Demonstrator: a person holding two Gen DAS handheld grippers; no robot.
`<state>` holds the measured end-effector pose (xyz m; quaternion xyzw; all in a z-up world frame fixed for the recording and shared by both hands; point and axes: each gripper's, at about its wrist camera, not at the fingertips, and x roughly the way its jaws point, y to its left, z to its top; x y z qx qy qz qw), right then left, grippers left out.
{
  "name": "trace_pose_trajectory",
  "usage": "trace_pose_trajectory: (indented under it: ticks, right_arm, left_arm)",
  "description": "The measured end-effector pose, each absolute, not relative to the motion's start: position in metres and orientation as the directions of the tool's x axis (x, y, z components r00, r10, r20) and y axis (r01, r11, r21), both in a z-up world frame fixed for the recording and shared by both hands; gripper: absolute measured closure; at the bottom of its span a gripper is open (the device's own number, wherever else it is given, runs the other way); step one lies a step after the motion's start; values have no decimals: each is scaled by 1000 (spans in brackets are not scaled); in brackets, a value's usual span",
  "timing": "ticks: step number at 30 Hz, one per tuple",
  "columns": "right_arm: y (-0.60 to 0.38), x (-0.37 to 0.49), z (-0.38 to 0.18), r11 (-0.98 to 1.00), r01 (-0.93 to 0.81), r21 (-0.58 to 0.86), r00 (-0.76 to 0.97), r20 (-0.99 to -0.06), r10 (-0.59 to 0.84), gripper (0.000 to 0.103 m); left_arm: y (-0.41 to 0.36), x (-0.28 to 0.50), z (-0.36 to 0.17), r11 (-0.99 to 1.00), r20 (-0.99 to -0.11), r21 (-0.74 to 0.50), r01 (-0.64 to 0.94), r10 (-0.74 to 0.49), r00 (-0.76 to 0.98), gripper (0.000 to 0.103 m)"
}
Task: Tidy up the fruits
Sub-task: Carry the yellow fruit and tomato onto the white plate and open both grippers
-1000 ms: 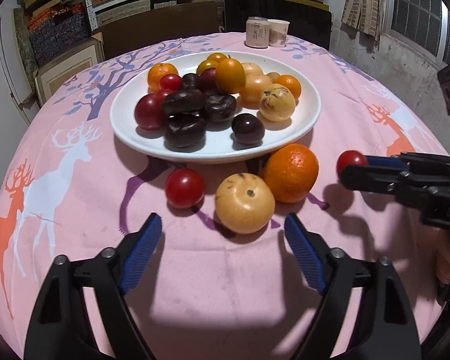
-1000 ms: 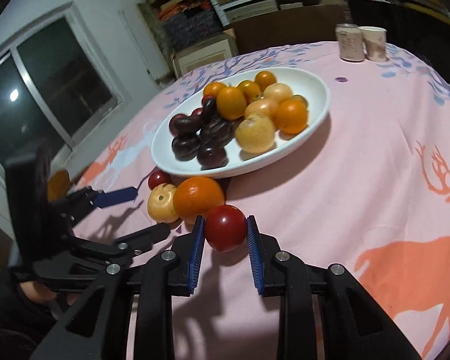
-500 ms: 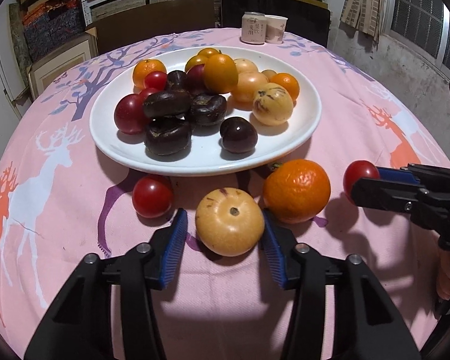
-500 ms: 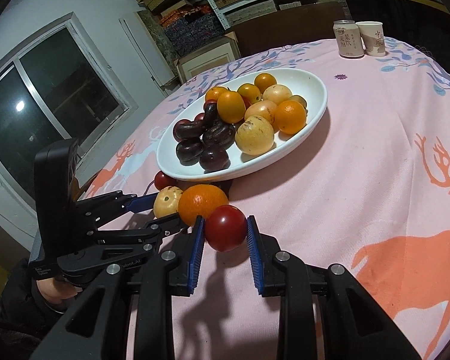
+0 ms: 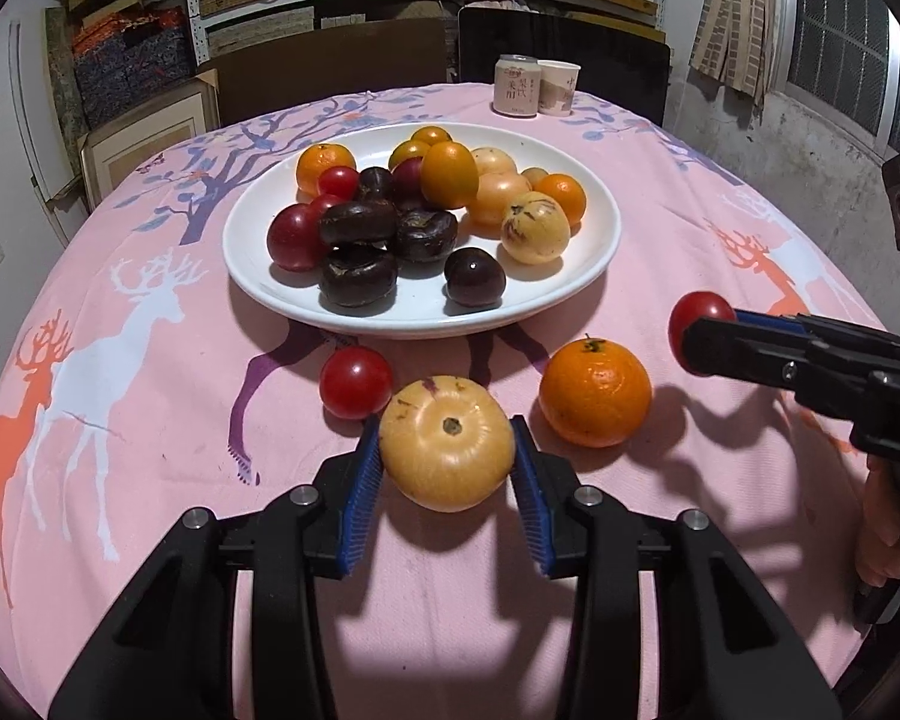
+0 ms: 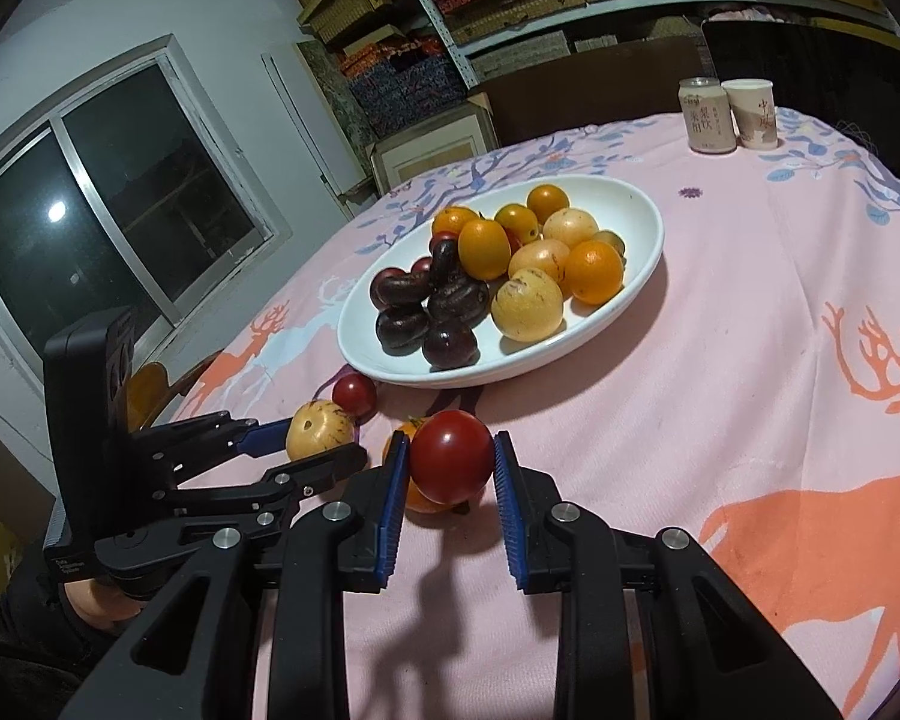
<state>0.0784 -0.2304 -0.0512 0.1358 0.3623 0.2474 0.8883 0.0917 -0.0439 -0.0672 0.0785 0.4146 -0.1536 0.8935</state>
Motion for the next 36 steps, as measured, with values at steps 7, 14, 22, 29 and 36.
trace_pose_trajectory:
  ticks: [7, 14, 22, 29, 36]
  right_arm:
    - [-226, 68, -47, 874, -333, 355, 632, -604, 486, 75]
    - [-225, 52, -49, 888, -347, 302, 623, -633, 459, 75]
    - [-226, 53, -24, 895, -362, 260, 672, -593, 444, 75]
    - [-230, 82, 21, 923, -329, 199, 774, -503, 385, 75]
    - [-216, 150, 26, 931, -315, 182, 764, -533, 363, 75]
  left_arm:
    - [-36, 91, -67, 945, -764, -17, 326, -222, 606, 63]
    - [-35, 89, -65, 943, -757, -30, 332, -238, 608, 63]
    - [-20, 91, -33, 943, -718, -74, 324, -276, 640, 63]
    - [-25, 127, 0, 949, -694, -2, 314, -227, 683, 63]
    - [-34, 198, 9, 956, -721, 0, 294, -203, 662, 62]
